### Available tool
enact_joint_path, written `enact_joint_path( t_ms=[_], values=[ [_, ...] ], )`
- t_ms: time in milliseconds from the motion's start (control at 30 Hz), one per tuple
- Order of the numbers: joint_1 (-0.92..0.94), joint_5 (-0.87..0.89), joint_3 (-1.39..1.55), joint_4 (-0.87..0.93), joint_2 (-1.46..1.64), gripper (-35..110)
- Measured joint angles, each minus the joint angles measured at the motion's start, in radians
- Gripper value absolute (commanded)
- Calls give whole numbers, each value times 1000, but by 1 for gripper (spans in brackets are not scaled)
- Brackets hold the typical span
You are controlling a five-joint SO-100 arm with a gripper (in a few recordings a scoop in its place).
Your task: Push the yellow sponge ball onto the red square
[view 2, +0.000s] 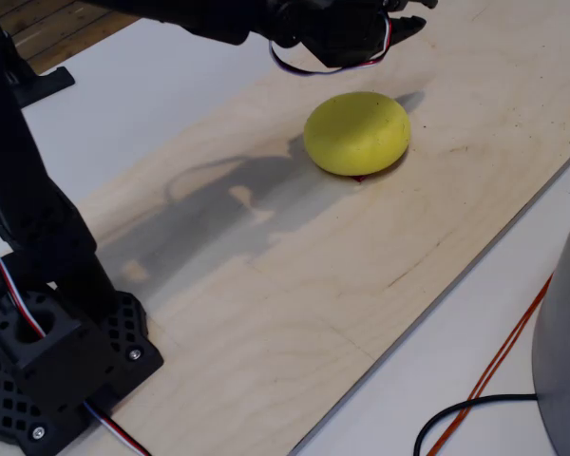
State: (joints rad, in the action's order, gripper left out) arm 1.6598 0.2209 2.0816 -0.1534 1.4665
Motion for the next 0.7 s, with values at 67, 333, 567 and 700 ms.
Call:
enact_joint_path(
  t_ms=[67,333,567,700],
  values=[
    [-9,-38,3,0,54,6],
    [-46,-109,18,0,249,6],
    [-44,-117,63,-35,308,36],
    [-44,-130,81,-71,321,36]
  ],
)
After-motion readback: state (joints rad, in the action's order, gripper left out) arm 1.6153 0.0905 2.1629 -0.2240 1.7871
